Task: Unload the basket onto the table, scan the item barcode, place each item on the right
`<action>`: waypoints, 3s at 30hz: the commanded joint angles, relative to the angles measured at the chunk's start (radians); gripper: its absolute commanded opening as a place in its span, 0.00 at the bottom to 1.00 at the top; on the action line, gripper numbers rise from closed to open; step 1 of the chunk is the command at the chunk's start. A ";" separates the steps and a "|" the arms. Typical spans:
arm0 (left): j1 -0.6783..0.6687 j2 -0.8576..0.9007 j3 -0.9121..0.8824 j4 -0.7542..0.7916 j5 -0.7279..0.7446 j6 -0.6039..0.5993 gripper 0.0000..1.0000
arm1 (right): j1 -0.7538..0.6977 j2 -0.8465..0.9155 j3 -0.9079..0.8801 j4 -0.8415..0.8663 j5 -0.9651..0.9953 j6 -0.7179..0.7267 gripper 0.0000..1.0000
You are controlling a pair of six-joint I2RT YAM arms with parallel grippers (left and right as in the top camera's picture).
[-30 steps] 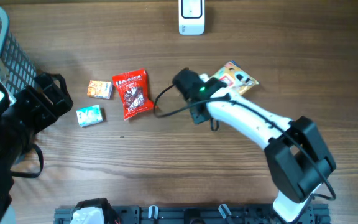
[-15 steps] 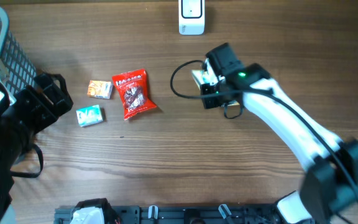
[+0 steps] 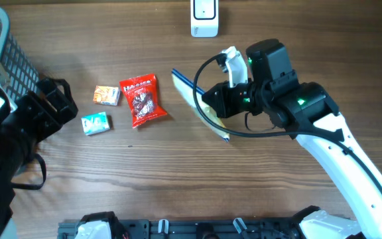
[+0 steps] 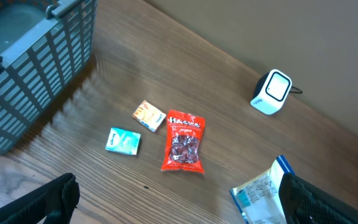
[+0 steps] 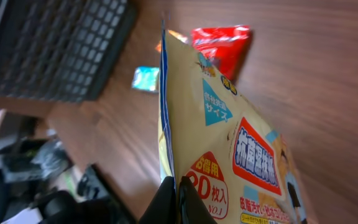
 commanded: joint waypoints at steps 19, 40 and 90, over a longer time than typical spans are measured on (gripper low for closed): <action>0.005 -0.003 0.007 0.002 -0.010 0.002 1.00 | -0.242 0.291 -0.046 0.076 0.432 -0.005 0.04; 0.005 -0.003 0.007 0.002 -0.010 0.002 1.00 | -0.265 0.293 -0.018 -0.024 0.025 -0.005 0.87; 0.005 -0.003 0.007 0.002 -0.010 0.002 1.00 | 0.015 0.454 -0.521 0.733 0.322 1.041 0.54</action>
